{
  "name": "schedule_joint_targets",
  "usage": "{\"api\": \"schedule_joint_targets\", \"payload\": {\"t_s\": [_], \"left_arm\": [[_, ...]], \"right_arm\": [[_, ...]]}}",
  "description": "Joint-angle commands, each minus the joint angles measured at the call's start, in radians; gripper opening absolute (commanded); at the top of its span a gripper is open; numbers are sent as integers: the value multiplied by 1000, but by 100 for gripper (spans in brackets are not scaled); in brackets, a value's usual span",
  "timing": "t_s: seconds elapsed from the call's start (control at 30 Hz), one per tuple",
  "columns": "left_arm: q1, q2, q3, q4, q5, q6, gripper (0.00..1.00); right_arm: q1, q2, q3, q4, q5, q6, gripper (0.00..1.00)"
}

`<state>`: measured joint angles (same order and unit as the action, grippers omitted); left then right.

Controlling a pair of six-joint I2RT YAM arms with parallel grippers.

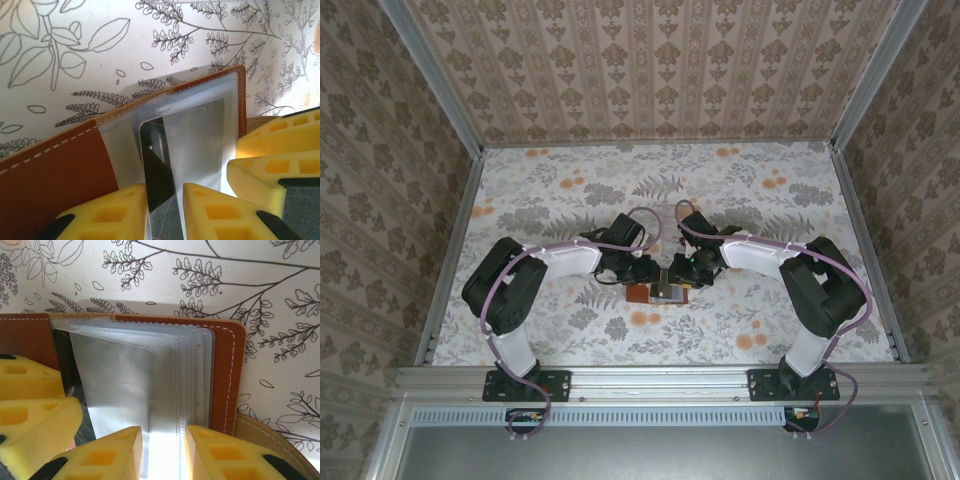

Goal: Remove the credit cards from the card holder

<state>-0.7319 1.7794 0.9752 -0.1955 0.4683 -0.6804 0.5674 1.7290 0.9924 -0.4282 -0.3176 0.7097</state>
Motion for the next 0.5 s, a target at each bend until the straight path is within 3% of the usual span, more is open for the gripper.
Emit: {"api": "schedule_joint_targets", "payload": {"t_s": [0.0, 0.47], "left_arm": [[7, 15, -19, 25, 27, -16, 23], [24, -41, -64, 8, 6, -13, 13]], "right_arm": [[-1, 1, 2, -40, 23, 0, 29], [-1, 1, 3, -68, 72, -5, 27]]}}
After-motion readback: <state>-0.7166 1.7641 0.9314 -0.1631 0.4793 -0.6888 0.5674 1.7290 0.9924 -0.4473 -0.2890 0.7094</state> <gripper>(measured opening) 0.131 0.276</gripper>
